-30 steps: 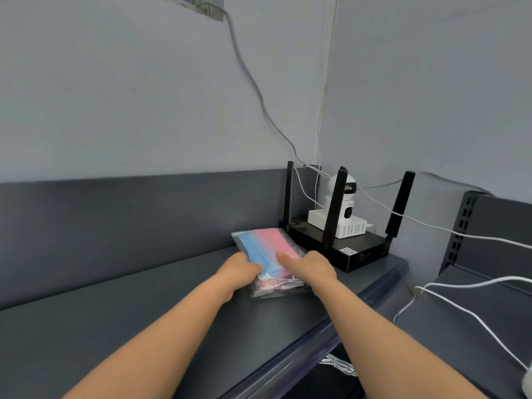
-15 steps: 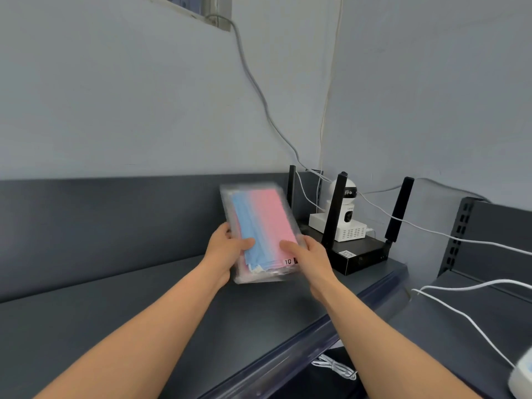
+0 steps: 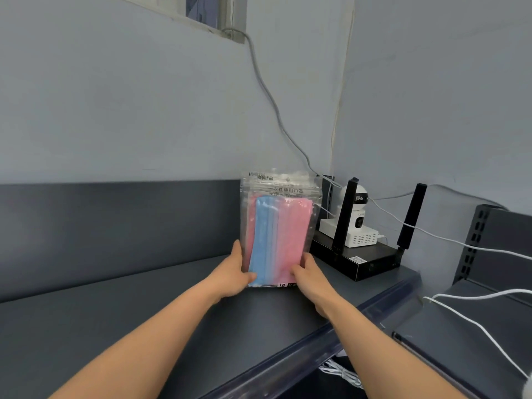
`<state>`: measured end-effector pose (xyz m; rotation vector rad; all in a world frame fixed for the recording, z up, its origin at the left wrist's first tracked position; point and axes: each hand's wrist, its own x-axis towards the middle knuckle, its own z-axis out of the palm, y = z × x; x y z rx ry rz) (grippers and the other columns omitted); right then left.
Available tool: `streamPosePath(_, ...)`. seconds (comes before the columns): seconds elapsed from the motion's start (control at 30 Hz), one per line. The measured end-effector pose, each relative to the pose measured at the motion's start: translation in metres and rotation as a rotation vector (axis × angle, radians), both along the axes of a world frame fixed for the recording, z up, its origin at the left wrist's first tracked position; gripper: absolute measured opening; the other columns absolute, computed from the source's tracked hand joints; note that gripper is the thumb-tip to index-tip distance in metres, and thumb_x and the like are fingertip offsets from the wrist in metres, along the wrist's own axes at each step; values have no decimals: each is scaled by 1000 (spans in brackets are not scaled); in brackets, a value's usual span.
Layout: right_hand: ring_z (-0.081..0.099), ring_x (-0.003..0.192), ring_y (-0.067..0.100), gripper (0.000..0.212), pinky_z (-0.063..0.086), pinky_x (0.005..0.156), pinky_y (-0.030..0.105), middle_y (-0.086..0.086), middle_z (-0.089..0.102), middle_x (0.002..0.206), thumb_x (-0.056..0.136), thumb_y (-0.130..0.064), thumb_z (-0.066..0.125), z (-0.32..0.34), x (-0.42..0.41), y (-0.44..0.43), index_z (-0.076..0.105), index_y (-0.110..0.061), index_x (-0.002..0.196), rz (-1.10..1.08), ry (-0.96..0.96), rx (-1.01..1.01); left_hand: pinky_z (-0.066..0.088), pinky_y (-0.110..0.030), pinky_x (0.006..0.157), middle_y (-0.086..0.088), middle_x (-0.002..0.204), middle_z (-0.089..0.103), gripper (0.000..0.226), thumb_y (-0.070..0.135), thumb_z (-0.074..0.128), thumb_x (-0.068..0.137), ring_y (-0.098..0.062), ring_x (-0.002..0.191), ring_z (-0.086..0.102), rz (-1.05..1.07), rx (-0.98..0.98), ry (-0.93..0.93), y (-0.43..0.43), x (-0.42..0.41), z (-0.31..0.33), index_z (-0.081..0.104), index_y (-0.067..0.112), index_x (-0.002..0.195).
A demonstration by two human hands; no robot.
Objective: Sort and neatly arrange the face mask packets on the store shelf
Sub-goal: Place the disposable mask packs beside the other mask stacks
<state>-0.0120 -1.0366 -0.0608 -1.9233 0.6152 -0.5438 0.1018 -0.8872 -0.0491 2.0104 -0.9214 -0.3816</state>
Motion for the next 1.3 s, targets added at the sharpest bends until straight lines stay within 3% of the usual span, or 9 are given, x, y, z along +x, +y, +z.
streamPosePath(0.17,47,131,18,50,37,110,33,2,49,144,99,-9,44,1,-4,0,34,-14,148,17,-1,-54,46,-26,94,0,132,54,54,9,53,95,-13,108,54,68,-34,-32,4,-7,10,33,18,145)
streamPosePath(0.43,60,108,13,36,43,90,24,-2,65,122,98,-26,56,2,-1,21,56,-15,132,12,-173,-136,42,-10,64,1,110,62,25,7,47,97,-9,85,56,232,-179,-27,37,-18,21,55,13,120)
streamPosePath(0.57,63,107,15,32,47,90,27,-2,67,117,97,-28,57,8,5,47,60,-13,125,75,-210,-134,47,-23,82,1,113,65,30,6,49,95,-15,97,61,353,-255,-42,66,-23,21,58,12,123)
streamPosePath(0.7,61,89,12,22,43,72,21,-4,69,100,97,-29,55,10,13,82,64,-12,110,146,-246,-120,46,-22,66,0,102,65,22,11,50,95,-20,92,62,497,-314,-95,102,-29,20,58,13,116)
streamPosePath(0.83,61,88,11,21,45,71,22,-4,68,101,99,-30,53,17,19,122,63,-15,108,233,-253,-108,44,-25,77,0,114,60,53,17,53,96,-16,97,58,619,-358,-127,144,-35,23,35,17,147)
streamPosePath(1.0,47,65,4,22,35,59,19,-12,54,73,99,-30,52,27,23,178,54,-21,79,324,-293,-126,43,-22,61,-2,106,62,34,18,56,94,-13,81,59,750,-452,-199,204,-44,27,47,18,126)
streamPosePath(1.17,47,63,5,27,40,61,24,-13,51,68,98,-33,53,37,26,248,51,-25,72,415,-345,-98,43,-29,74,0,103,62,24,22,56,94,-17,87,59,872,-473,-277,275,-55,31,53,15,117)
streamPosePath(1.23,50,65,7,27,51,71,32,-12,53,68,97,-35,53,38,28,279,52,-25,72,441,-353,-67,41,-28,75,-1,101,63,23,22,57,94,-19,87,59,910,-481,-305,306,-61,33,54,14,116)
streamPosePath(1.3,52,68,11,28,52,77,37,-8,57,72,97,-37,53,37,30,311,55,-20,74,467,-355,-43,39,-27,74,-2,99,64,22,23,56,95,-19,86,59,940,-466,-324,338,-67,34,56,13,115)
